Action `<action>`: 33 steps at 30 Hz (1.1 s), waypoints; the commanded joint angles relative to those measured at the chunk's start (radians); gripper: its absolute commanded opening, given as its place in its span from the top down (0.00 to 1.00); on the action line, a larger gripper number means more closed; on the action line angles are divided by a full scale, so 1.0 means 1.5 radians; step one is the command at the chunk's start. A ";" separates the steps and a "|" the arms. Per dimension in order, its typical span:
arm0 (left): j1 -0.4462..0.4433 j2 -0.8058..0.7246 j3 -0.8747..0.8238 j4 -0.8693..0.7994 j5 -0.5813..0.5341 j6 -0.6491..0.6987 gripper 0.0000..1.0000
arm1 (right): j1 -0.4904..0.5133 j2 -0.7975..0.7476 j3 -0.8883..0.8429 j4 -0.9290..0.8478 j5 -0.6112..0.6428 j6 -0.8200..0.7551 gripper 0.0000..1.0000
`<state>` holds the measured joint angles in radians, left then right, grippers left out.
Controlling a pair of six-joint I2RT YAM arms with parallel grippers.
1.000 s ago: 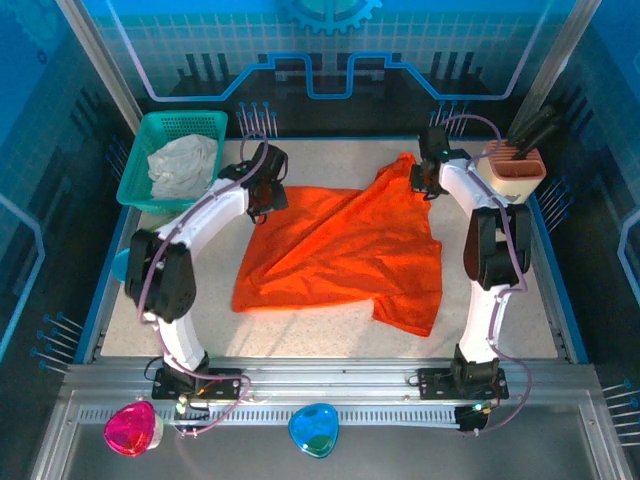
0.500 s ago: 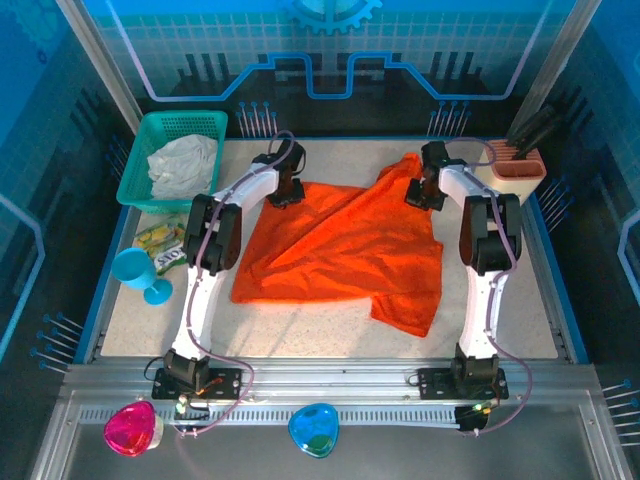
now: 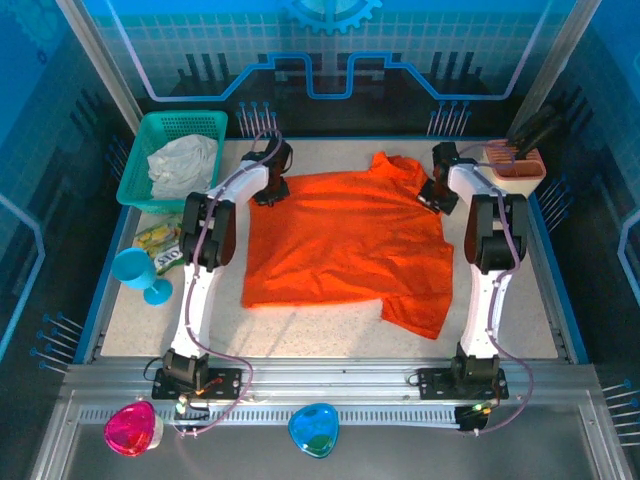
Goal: Fold and stack the t-shirts
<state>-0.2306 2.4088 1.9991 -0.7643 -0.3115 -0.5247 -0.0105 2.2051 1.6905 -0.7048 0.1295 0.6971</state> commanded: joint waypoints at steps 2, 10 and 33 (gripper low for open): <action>0.023 -0.019 -0.074 -0.008 -0.002 -0.010 0.77 | -0.022 -0.023 -0.067 -0.033 0.023 0.009 1.00; 0.020 -0.103 -0.096 0.059 0.091 0.017 0.51 | -0.008 -0.096 -0.101 0.014 -0.084 -0.079 1.00; -0.124 -0.220 -0.327 0.118 0.110 -0.036 0.30 | 0.043 0.384 0.649 -0.217 -0.233 -0.213 0.97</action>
<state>-0.4065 2.0556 1.5406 -0.6044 -0.1589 -0.5438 0.0475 2.6751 2.5229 -0.8677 -0.1768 0.3862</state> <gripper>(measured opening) 0.703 0.052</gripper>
